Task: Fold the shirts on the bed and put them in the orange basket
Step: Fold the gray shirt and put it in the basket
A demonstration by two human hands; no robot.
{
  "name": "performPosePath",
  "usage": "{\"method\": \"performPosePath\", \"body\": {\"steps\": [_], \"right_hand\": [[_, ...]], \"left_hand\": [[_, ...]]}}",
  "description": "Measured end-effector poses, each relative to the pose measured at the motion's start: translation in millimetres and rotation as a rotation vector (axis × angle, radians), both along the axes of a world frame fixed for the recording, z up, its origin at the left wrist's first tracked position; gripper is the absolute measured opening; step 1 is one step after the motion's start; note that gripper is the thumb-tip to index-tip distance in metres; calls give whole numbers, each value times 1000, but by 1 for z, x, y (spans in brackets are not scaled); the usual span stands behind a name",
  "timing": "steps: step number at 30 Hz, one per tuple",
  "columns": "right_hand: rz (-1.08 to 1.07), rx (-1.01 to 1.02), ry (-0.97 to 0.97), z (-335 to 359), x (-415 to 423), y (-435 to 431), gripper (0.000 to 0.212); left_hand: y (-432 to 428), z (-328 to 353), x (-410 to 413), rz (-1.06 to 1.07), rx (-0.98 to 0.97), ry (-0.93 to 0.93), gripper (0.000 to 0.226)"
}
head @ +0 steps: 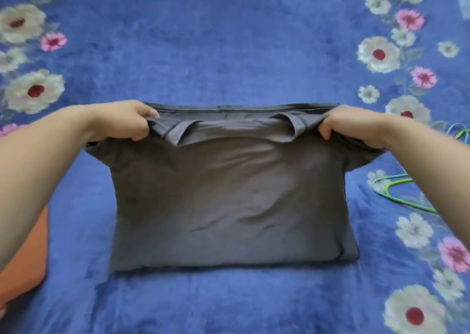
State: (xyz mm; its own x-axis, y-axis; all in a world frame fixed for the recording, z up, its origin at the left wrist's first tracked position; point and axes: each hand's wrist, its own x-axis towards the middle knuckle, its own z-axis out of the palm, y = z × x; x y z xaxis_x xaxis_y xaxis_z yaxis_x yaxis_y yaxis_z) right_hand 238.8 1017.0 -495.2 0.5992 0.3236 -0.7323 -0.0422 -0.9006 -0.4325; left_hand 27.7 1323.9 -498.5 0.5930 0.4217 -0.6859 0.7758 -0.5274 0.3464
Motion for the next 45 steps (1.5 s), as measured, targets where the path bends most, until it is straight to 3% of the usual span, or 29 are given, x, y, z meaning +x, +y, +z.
{"method": "performPosePath", "body": {"steps": [3, 6, 11, 16, 20, 23, 26, 28, 31, 33, 35, 38, 41, 45], "right_hand": [[52, 43, -334, -27, 21, 15, 36], [41, -33, -556, -55, 16, 5, 48], [-90, -173, -575, -85, 12, -21, 54], [-238, -87, -565, -99, 24, -15, 45], [-335, -107, -723, -109, 11, -16, 62], [8, -29, -916, -121, -37, -39, 67], [512, 24, -922, -135, -90, -77, 62], [637, -60, -922, -142, -111, -111, 57], [367, -190, -901, -134, -126, -147, 53], [89, -162, -807, -123, -134, -155, 50], [-161, -103, -661, -117, -141, -156, 43], [-369, 11, -503, -106, -159, -163, 20], [-528, 74, -407, -100, -168, -169, 18], [-614, 149, -201, -94, -171, -176, 35]], "left_hand": [[9, -35, 10, 113, 226, -238, 35], [0, -71, -7, 163, 305, -279, 53], [-16, -101, -26, 135, 449, -237, 64], [-18, -110, 6, 140, 494, -326, 61], [-39, -120, 19, 96, 581, -304, 61], [-84, -126, -6, -42, 577, -413, 60], [-133, -138, -55, -313, 547, -420, 58], [-142, -146, -91, -353, 587, -338, 58], [-131, -144, -139, -121, 629, -222, 59], [-130, -131, -161, 78, 654, -192, 59], [-137, -118, -170, 428, 607, -190, 57], [-155, -99, -185, 908, 427, -133, 46], [-168, -97, -205, 1072, 330, -167, 35], [-172, -90, -211, 1238, 178, -444, 21]]}}
